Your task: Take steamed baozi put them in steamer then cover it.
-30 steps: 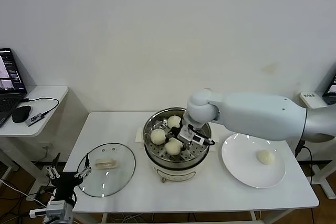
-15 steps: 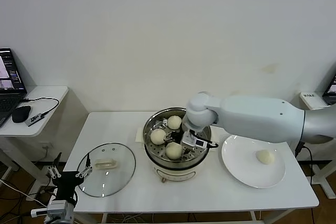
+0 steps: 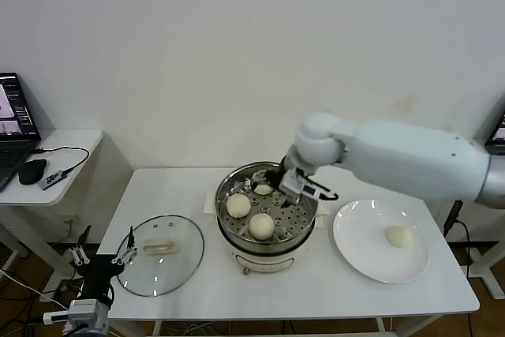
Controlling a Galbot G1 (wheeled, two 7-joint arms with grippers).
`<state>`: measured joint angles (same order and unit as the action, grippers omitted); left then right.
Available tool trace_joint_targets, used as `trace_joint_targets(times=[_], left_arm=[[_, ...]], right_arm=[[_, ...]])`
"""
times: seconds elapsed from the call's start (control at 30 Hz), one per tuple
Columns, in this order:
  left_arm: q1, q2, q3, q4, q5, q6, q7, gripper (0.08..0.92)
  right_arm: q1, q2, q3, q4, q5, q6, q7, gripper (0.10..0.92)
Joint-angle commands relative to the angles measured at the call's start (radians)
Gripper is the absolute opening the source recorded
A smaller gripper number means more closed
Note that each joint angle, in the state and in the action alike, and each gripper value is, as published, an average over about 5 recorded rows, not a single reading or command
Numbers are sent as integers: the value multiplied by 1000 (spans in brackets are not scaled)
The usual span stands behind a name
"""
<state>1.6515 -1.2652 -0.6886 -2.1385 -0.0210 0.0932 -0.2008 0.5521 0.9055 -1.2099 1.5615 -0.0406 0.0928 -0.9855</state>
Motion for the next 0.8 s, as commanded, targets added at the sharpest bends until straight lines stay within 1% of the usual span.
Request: trace_joint_targets(times=[0.03,0.23,0.43,0.6,0.8], left_arm=[[1,22,5,-7,-3,1,2,823],[-11,40,23,-3,-5,4,2,823],[-17,50,46,-4,-2,6,2,823],[-16,53,53,0,6,8,3,823],[-6,57,47,2,8,9,3,823]], right_arm=[[-5,-217,91,-14,155,-348,-46,823],[-88,-397,158,23,143,-401,-67,823],[-299,-519,322,13,46,-386,-86,823],[-570,-555,555,-54,-51,-338,-110,823],[-789,-526,759,-148,-145,-288,-131,823]])
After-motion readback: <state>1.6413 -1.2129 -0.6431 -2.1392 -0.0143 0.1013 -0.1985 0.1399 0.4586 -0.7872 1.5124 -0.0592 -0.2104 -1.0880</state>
